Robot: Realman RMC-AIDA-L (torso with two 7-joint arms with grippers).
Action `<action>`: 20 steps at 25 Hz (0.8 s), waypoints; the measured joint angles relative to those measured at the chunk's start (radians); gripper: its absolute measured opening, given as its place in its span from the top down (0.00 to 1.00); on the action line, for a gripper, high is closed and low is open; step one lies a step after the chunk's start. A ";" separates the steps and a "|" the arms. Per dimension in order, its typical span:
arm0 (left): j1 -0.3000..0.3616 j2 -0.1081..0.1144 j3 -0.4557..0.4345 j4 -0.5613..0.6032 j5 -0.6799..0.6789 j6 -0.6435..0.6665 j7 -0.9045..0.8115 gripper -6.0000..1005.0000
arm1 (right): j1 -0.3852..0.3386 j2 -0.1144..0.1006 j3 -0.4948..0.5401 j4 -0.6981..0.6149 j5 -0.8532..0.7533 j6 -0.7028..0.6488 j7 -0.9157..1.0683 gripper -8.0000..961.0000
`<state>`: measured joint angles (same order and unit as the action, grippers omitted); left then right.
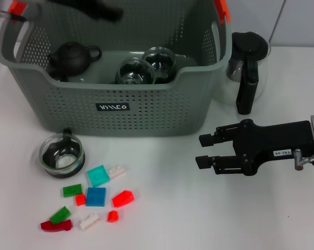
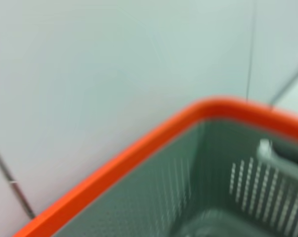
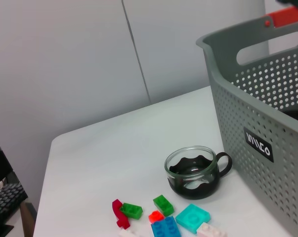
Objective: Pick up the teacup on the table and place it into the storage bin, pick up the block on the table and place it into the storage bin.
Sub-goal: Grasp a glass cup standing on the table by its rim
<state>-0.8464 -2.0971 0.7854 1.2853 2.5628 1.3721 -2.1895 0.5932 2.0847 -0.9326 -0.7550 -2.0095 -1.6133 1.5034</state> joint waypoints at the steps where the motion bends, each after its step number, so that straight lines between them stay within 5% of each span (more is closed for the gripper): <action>1: 0.007 0.004 -0.050 0.029 -0.033 0.048 -0.013 0.31 | 0.000 0.000 0.000 0.000 0.000 -0.001 0.000 0.41; 7: 0.099 0.058 -0.283 0.120 -0.307 0.337 -0.109 0.32 | 0.000 0.000 0.000 -0.001 0.000 -0.005 0.000 0.41; 8: 0.150 0.081 -0.300 0.125 -0.398 0.418 -0.143 0.32 | 0.000 0.000 0.000 0.000 0.000 -0.005 0.000 0.41; 15: 0.300 0.120 -0.308 0.149 -0.551 0.642 -0.135 0.33 | 0.000 0.000 -0.001 -0.004 0.000 -0.005 0.000 0.41; 20: 0.421 0.144 -0.158 0.198 -0.531 0.698 -0.115 0.33 | 0.000 -0.005 -0.001 -0.006 -0.001 -0.004 0.002 0.41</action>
<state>-0.4249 -1.9535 0.6273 1.4833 2.0321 2.0700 -2.3042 0.5936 2.0794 -0.9338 -0.7606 -2.0110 -1.6174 1.5053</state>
